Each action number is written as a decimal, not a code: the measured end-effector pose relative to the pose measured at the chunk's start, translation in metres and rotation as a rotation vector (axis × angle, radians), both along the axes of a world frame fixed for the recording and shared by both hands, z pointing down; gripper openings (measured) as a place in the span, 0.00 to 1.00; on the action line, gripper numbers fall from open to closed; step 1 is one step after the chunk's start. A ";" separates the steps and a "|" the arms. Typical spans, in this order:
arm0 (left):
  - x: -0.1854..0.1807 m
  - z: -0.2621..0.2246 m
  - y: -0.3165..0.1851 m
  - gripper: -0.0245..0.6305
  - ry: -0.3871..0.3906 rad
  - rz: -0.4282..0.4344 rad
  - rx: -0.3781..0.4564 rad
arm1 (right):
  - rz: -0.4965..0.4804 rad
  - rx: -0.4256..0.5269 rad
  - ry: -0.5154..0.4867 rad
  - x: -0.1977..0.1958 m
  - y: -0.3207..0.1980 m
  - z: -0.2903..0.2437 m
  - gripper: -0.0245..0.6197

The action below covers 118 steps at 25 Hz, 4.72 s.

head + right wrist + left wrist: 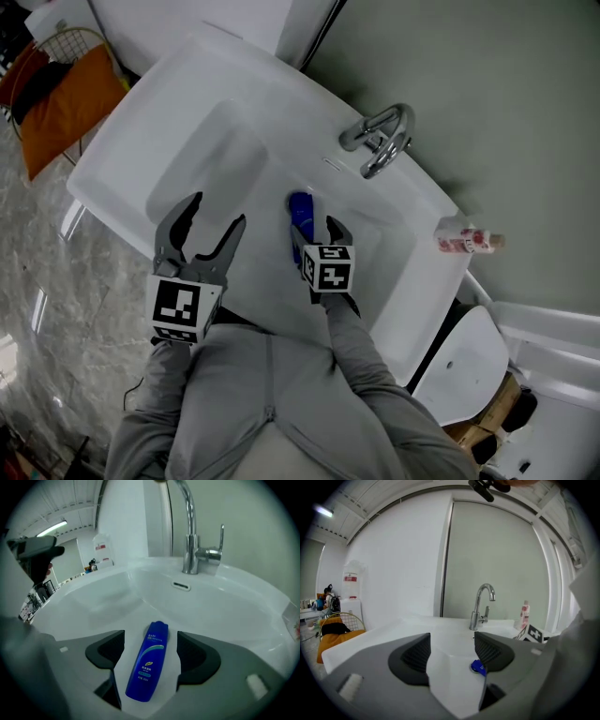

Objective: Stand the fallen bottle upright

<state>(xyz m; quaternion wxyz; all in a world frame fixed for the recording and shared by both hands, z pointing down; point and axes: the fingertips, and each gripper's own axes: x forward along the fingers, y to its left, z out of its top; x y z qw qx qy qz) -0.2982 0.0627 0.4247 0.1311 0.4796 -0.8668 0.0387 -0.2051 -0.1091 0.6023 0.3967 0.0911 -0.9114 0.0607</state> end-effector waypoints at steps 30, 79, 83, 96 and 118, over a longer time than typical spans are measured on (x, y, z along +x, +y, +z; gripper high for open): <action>-0.031 0.020 0.006 0.56 0.053 -0.006 0.005 | 0.031 -0.145 0.597 -0.009 -0.006 0.096 0.50; 0.082 -0.044 -0.123 0.56 -0.091 0.429 0.056 | 0.665 0.093 -0.461 0.169 -0.178 -0.185 0.47; 0.094 -0.047 -0.138 0.56 -0.101 0.467 0.052 | 0.749 0.163 -0.513 0.211 -0.204 -0.203 0.47; 0.107 -0.039 -0.165 0.56 -0.140 0.498 -0.046 | 0.844 0.354 -0.640 0.271 -0.256 -0.201 0.47; 0.130 -0.028 -0.187 0.56 -0.195 0.529 -0.170 | 0.816 0.418 -0.592 0.277 -0.271 -0.148 0.47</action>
